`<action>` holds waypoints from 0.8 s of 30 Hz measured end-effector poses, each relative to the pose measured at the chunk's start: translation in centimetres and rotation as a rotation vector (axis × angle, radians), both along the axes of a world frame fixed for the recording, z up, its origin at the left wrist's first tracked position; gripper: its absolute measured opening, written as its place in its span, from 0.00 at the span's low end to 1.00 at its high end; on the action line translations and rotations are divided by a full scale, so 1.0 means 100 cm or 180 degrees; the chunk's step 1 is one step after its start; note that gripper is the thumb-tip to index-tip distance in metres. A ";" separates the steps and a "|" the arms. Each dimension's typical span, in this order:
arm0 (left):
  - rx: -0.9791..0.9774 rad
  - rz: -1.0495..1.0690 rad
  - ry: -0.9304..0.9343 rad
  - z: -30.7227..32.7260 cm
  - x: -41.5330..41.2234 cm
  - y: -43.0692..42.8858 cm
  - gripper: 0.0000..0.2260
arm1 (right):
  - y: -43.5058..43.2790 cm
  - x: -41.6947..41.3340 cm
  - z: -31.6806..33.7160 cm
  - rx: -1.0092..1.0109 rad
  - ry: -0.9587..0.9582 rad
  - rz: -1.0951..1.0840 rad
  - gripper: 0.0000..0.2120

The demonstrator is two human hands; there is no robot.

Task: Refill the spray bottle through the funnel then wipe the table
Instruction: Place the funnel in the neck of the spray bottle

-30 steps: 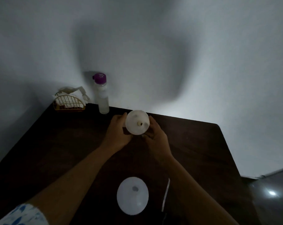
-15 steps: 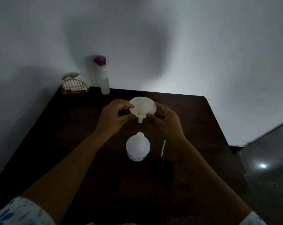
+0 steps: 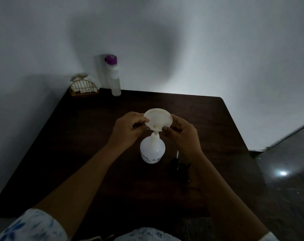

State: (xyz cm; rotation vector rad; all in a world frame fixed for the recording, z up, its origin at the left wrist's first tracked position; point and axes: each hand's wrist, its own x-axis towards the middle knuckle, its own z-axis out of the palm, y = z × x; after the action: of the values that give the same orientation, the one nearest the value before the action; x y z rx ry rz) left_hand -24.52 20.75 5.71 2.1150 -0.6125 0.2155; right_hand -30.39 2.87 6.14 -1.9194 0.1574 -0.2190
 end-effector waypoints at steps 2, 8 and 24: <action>-0.0018 -0.0035 0.0002 0.000 0.002 0.000 0.13 | -0.001 0.001 -0.001 0.0010 0.0023 -0.0002 0.24; -0.0020 -0.0126 -0.0049 -0.004 0.005 0.002 0.13 | 0.002 0.001 -0.006 0.0092 0.0070 -0.0085 0.23; 0.0150 -0.0355 0.0093 -0.028 0.007 0.010 0.27 | 0.007 -0.006 -0.021 -0.0571 0.0266 -0.0181 0.29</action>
State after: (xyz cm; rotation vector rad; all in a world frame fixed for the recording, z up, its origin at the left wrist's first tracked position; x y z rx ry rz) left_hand -23.86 21.75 2.92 2.1180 -0.7221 0.1088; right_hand -31.01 3.53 4.03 -2.1055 0.2558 -0.1965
